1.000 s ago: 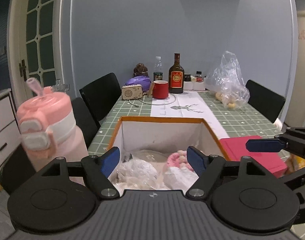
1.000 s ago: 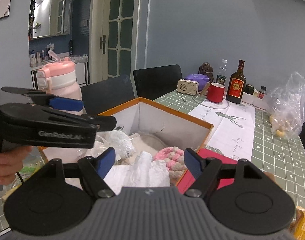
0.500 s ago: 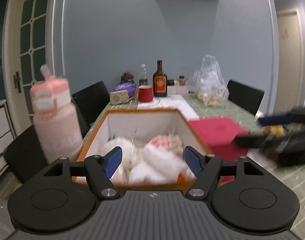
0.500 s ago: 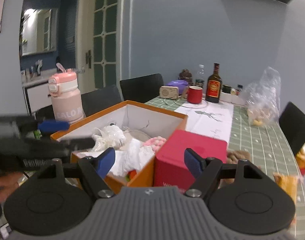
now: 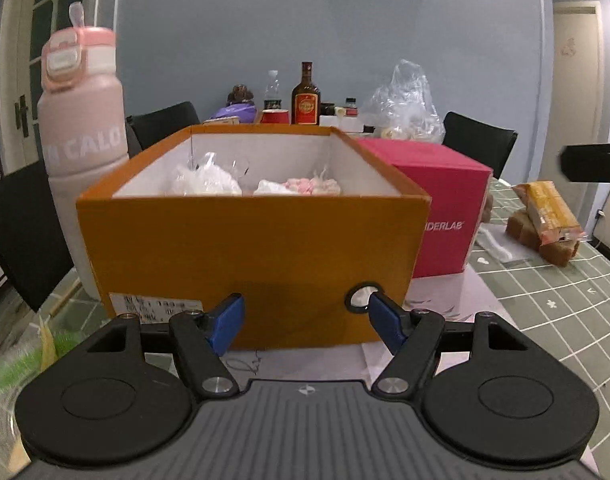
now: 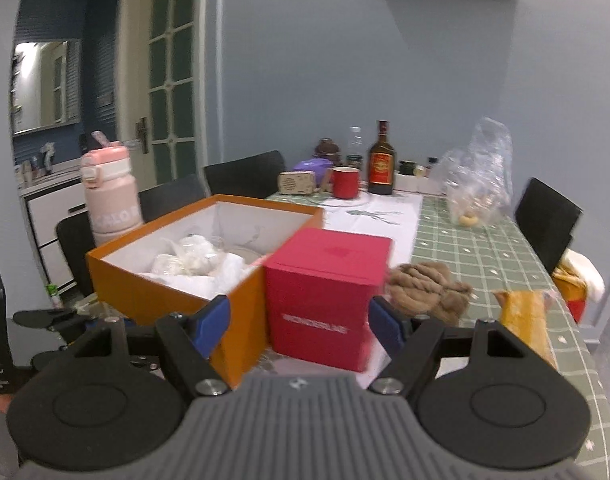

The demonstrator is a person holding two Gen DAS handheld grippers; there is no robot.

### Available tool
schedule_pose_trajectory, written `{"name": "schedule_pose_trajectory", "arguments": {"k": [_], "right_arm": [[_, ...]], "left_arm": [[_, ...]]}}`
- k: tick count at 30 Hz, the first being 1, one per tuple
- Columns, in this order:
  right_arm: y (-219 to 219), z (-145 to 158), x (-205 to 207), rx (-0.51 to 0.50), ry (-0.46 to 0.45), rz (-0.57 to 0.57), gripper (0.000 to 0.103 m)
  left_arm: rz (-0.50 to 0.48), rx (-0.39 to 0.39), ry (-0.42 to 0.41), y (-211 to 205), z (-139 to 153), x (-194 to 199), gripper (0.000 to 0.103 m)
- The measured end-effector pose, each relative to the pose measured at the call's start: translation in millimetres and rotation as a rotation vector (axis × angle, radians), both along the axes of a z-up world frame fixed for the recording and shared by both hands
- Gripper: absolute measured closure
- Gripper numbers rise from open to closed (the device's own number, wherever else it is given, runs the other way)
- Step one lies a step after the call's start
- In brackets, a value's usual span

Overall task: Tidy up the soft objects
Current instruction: 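Move both open tools back toward the yellow bread package, then grasp the yellow bread package with the right tool and lift it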

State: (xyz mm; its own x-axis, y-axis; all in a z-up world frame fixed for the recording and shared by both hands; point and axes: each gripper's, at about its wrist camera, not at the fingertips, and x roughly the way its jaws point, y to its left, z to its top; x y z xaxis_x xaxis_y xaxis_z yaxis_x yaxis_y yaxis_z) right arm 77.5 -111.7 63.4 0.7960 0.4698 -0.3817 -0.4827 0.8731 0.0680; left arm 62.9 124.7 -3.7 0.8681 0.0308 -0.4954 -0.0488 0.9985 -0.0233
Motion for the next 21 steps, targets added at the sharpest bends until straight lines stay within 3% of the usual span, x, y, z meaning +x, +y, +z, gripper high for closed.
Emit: {"name": "schedule_pose_trajectory", "arguments": {"k": [6, 12, 21], "right_arm": [[-38, -9, 3, 0.029, 0.02, -0.093, 0.028], [-75, -20, 15, 0.044, 0.045, -0.189, 0.027], [-116, -55, 76, 0.028, 0.138, -0.301, 0.022]], "left_arm": [[-0.006, -0.003, -0.02, -8, 1, -2, 0.021], [0.024, -0.008, -0.091, -22, 16, -9, 0.021], [0.002, -0.025, -0.137, -61, 40, -10, 0.021]]}}
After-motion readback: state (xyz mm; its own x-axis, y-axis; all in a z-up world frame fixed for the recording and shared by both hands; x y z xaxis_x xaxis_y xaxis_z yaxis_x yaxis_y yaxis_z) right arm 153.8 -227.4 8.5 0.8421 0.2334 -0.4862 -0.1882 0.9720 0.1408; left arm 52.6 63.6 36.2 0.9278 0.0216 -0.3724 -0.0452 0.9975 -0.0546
